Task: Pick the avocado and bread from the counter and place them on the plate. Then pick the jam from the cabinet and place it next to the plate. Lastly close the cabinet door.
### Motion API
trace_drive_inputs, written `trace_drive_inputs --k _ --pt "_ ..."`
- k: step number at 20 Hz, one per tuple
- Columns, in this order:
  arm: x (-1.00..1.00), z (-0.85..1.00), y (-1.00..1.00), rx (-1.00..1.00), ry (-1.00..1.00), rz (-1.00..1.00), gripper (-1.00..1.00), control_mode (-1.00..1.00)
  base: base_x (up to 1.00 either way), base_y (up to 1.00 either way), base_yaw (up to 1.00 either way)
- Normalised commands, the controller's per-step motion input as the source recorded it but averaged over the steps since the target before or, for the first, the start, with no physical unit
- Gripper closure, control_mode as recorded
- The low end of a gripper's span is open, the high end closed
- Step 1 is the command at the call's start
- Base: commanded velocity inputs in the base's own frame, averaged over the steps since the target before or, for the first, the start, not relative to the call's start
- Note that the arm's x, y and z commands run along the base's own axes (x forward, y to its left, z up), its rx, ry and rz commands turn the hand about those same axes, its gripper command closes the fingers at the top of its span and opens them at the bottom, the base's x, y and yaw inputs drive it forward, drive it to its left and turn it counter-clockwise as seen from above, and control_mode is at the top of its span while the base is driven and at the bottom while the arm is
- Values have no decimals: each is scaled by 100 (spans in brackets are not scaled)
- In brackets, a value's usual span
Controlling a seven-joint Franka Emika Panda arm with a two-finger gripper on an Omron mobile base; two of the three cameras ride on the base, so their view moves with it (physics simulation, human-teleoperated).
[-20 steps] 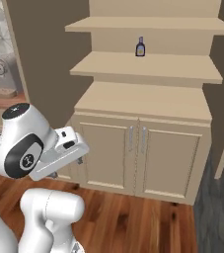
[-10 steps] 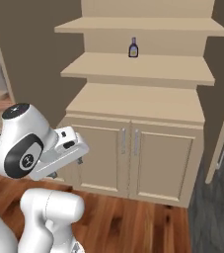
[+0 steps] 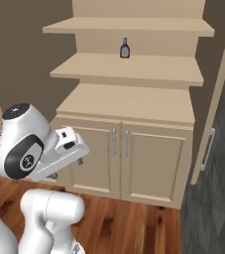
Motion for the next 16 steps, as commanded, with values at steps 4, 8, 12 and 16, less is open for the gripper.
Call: trace_drive_inputs --k 4,8,12,16 --pt "0 0 0 0 0 0 -100 100 32 -37 0" --pt "0 0 0 0 0 0 -100 100 36 -27 0" --pt "0 0 0 0 0 0 -100 100 39 -21 -1" --pt "0 0 0 0 0 0 -100 100 38 -16 -2"
